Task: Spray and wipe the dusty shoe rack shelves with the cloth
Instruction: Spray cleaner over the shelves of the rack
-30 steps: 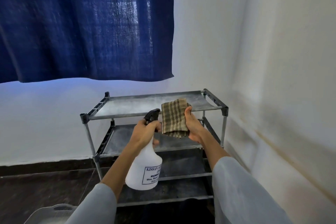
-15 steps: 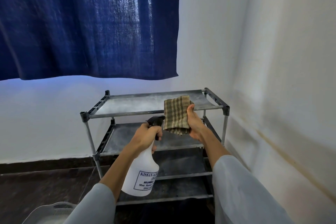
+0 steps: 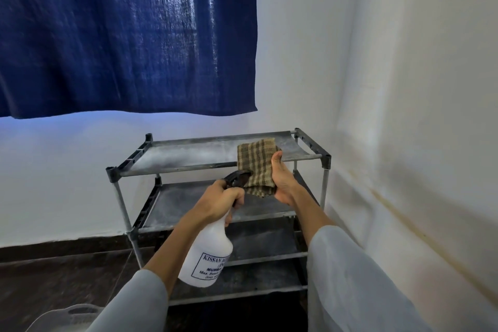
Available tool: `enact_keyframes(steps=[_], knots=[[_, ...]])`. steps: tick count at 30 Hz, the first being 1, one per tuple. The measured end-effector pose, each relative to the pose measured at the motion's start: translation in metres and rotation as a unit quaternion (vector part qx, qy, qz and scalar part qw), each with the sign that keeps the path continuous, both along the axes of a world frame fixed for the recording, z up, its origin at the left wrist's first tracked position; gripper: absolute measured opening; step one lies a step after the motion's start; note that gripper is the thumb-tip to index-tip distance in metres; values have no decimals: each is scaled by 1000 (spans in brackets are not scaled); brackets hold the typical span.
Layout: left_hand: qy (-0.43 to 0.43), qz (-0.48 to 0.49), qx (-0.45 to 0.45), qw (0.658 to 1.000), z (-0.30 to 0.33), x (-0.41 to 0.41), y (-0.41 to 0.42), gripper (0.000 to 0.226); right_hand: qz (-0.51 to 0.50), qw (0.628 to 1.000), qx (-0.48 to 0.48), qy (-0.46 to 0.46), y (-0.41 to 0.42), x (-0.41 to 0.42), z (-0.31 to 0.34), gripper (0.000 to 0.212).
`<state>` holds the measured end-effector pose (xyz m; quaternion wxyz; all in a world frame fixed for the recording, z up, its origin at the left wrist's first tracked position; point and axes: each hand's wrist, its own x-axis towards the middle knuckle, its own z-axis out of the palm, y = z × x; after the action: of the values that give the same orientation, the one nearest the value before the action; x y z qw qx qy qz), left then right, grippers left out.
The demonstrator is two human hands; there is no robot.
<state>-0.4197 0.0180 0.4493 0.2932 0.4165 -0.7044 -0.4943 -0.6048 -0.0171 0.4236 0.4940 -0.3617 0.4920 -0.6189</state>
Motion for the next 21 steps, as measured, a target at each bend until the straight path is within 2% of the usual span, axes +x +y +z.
enact_keyframes(steps=[4,5,7,10,12,14,16,19,21], knots=[[-12,-11,12,1000,1,-5,-4,25,-18,1000,13,11,-1,-9,-2,104],[-20,-18,13,1000,1,-5,-4,28,-24,1000,20,6,1,-11,-1,101],[-43,-34,-8,998,2,-8,-3,11,-32,999,17,-5,7,-14,4,85],[-71,-27,-35,997,-1,-9,-5,19,-21,1000,-2,-21,2,-30,1,71],[-70,-24,-27,997,-3,-7,-7,9,-22,999,-3,-25,4,-33,3,71],[-67,-14,-18,997,-5,-4,-9,13,-22,999,0,-29,3,-35,2,73],[-57,2,-28,998,-7,-2,-10,6,-13,999,2,-29,3,-34,0,73],[-58,15,-52,997,-8,-2,-10,20,4,1000,-3,-28,4,-29,-1,72],[-53,15,-47,997,-12,-1,-12,18,10,1000,-1,-28,2,-25,-2,75]])
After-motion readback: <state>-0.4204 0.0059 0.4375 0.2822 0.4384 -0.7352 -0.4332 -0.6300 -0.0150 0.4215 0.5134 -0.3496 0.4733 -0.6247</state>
